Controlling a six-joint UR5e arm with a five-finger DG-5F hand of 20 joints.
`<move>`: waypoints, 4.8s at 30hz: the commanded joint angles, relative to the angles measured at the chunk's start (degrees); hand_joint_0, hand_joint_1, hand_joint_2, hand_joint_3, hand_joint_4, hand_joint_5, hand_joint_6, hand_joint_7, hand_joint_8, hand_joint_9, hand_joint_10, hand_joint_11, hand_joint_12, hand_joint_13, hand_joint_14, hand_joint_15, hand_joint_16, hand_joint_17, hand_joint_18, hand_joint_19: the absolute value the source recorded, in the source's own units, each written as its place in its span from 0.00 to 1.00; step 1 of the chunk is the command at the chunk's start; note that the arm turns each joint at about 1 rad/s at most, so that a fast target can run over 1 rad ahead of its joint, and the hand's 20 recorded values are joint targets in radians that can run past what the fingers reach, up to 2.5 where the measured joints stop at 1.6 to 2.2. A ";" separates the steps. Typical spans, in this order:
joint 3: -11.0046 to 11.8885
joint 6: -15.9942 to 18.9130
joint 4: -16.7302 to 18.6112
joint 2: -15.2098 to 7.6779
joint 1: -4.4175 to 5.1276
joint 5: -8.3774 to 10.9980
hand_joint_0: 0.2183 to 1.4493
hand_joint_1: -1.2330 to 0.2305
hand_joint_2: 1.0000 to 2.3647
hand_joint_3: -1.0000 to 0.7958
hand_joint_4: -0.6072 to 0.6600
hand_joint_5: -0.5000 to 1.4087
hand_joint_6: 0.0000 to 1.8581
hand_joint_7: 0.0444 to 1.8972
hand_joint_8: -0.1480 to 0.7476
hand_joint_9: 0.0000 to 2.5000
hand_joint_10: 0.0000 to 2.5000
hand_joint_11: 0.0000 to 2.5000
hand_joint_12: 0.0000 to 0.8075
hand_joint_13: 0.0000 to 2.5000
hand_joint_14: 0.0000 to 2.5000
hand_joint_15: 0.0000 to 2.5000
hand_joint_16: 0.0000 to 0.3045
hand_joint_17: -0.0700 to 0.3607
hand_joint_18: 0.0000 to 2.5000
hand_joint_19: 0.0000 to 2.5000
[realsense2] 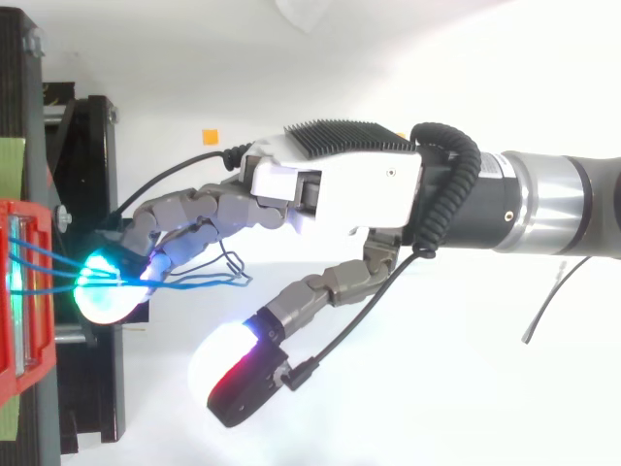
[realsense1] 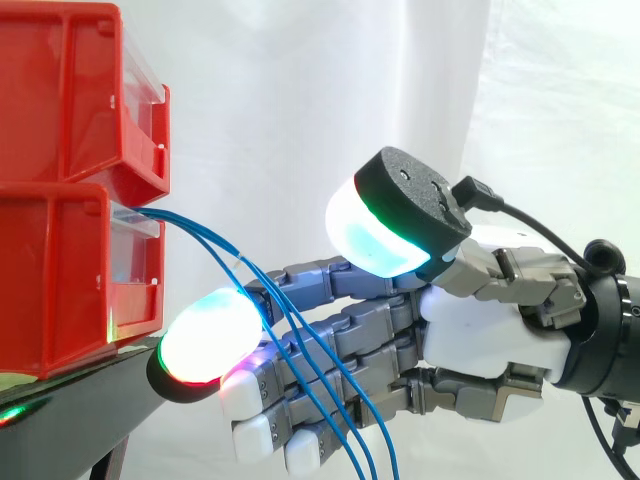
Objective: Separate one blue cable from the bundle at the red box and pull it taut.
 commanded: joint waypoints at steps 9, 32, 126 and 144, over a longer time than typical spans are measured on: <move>0.53 1.16 4.58 -3.55 -0.83 -2.00 0.28 0.42 0.00 0.28 0.72 0.18 0.27 0.41 0.49 0.28 0.00 0.15 0.45 0.29 0.01 0.17 0.17 0.43 0.25 0.26; 1.14 3.45 5.81 -3.55 -1.62 -5.07 0.31 0.41 0.00 0.28 0.72 0.18 0.27 0.48 0.49 0.28 0.01 0.17 0.44 0.30 0.01 0.18 0.16 0.42 0.26 0.27; 4.39 11.36 10.21 -5.13 -5.66 -13.77 0.37 0.35 0.00 0.44 0.64 0.18 0.42 0.41 0.52 0.34 0.01 0.29 0.49 0.36 0.01 0.22 0.19 0.46 0.31 0.29; 4.39 11.36 9.15 -5.13 -5.84 -14.13 0.31 0.39 0.00 0.32 0.63 0.18 0.47 0.44 0.51 0.36 0.01 0.34 0.46 0.36 0.01 0.24 0.17 0.43 0.30 0.31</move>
